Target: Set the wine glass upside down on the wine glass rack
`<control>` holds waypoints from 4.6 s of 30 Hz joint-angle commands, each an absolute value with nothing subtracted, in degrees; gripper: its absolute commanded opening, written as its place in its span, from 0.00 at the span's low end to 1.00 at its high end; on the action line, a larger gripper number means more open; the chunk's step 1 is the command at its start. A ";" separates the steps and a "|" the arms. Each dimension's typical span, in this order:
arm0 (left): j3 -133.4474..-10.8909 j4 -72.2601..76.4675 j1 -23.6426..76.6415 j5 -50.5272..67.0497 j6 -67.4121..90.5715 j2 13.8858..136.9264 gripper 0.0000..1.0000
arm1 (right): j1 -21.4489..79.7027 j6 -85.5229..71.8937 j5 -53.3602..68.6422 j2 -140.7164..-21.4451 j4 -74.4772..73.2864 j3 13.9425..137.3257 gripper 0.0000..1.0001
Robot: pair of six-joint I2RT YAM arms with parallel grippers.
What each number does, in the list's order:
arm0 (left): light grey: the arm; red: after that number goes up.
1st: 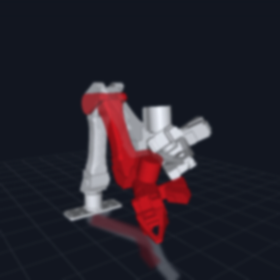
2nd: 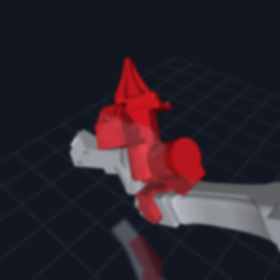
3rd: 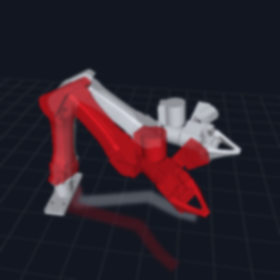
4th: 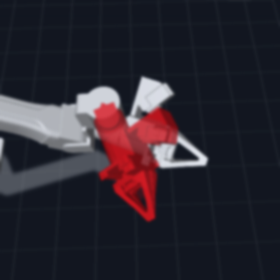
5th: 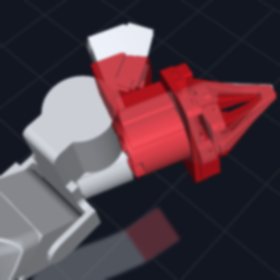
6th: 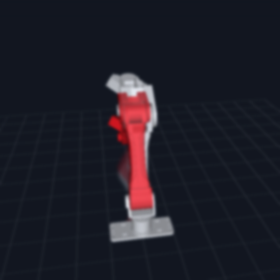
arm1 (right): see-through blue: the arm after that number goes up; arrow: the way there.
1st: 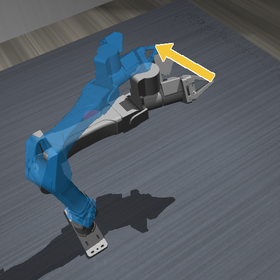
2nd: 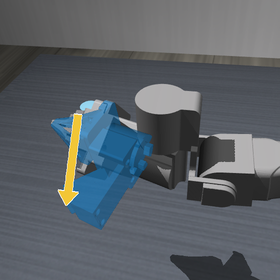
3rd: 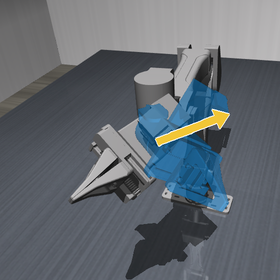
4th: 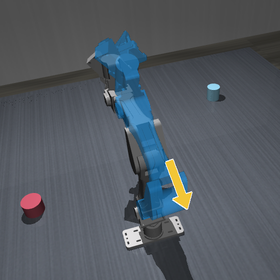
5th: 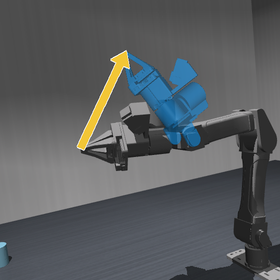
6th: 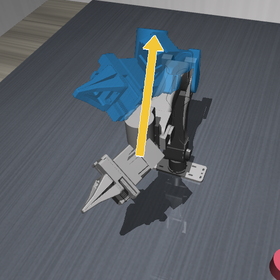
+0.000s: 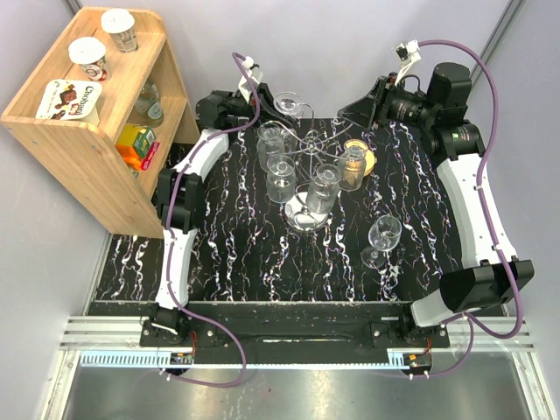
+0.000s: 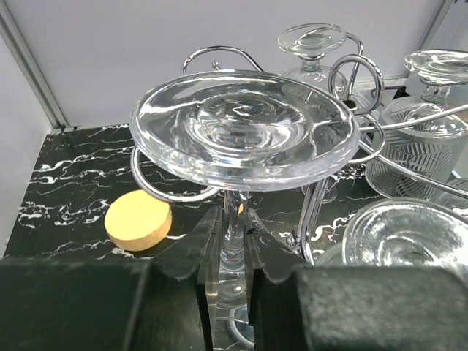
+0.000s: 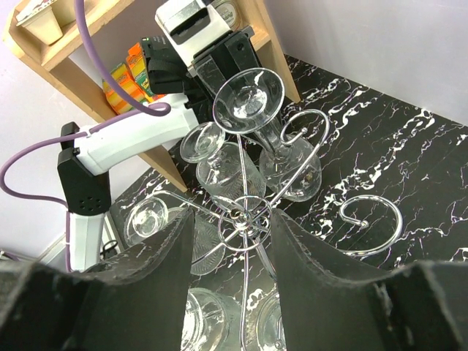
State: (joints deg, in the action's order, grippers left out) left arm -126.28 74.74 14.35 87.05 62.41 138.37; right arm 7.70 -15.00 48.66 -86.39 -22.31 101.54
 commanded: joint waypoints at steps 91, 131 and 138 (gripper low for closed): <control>-136.67 76.13 19.42 96.59 43.61 144.58 0.00 | 6.77 -4.30 41.92 -91.32 -28.39 98.17 0.52; -138.43 60.03 19.69 92.73 25.40 143.62 0.00 | 9.93 -17.58 48.52 -98.17 -17.93 99.58 0.15; -131.51 64.14 19.60 91.14 25.75 140.55 0.00 | 10.63 -17.75 49.30 -97.56 -16.62 97.83 0.06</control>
State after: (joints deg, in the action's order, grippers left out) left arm -134.82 59.57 18.00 87.81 27.97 146.06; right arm 6.63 -19.09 47.03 -97.19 -22.06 98.13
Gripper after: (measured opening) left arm 0.190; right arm 0.346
